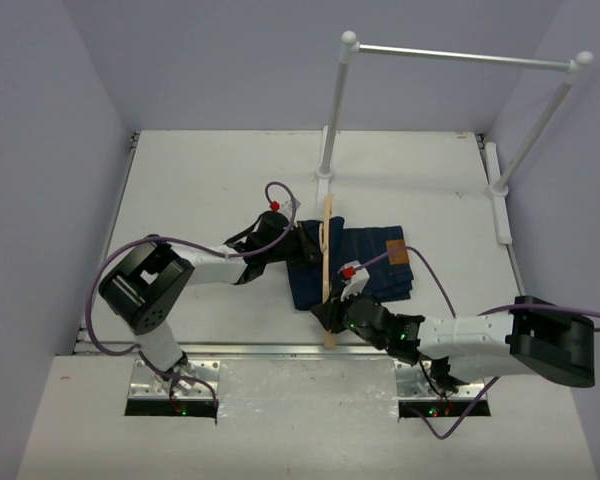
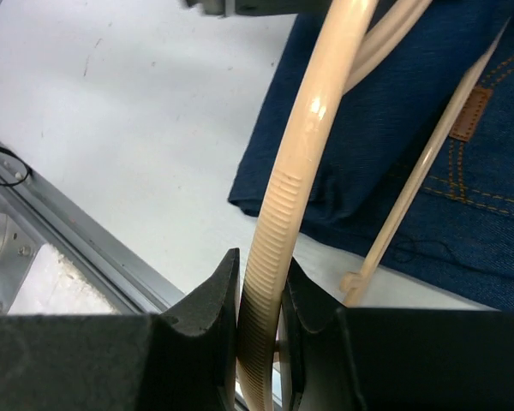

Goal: Place the trousers on the hanger

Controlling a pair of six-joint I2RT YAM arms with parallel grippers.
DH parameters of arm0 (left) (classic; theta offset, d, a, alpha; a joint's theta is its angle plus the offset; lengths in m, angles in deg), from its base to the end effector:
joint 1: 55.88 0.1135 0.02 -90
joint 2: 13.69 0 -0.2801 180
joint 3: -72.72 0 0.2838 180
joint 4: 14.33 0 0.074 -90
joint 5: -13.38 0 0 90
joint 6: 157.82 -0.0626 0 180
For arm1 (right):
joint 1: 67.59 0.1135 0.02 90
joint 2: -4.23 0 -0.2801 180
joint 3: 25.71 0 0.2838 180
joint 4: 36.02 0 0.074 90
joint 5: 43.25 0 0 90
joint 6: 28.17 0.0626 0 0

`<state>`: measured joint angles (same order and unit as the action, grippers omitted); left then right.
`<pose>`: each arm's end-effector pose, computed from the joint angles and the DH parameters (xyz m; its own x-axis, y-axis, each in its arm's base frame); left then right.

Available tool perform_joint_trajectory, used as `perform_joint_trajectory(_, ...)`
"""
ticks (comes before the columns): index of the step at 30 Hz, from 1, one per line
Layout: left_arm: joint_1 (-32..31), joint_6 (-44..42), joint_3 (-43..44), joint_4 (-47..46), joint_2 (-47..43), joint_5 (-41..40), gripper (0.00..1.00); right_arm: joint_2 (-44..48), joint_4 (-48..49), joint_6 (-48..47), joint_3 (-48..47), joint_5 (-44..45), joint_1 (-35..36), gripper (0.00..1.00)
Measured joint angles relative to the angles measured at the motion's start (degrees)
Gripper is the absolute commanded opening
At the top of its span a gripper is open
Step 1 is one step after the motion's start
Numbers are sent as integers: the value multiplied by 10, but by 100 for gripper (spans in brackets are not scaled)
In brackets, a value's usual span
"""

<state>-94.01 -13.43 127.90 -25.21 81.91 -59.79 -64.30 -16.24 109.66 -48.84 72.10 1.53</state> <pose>0.2876 -0.2488 0.1422 -0.8674 -0.3084 -0.3905 0.1442 0.5953 -0.7904 0.1086 0.2095 0.1156 -0.6273 0.2348 -0.7425 -0.3603 0.7578 0.5440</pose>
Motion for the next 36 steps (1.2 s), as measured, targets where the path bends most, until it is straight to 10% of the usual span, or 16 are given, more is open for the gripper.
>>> perform_joint_trajectory(13, 3, -82, 48, -76, 68, 112, 66, -14, -11, -20, -14, -102, -66, 0)
perform_joint_trajectory(36, 59, -75, -116, 64, -196, -88, 65, -34, 95, -8, 24, -316, -208, 0)
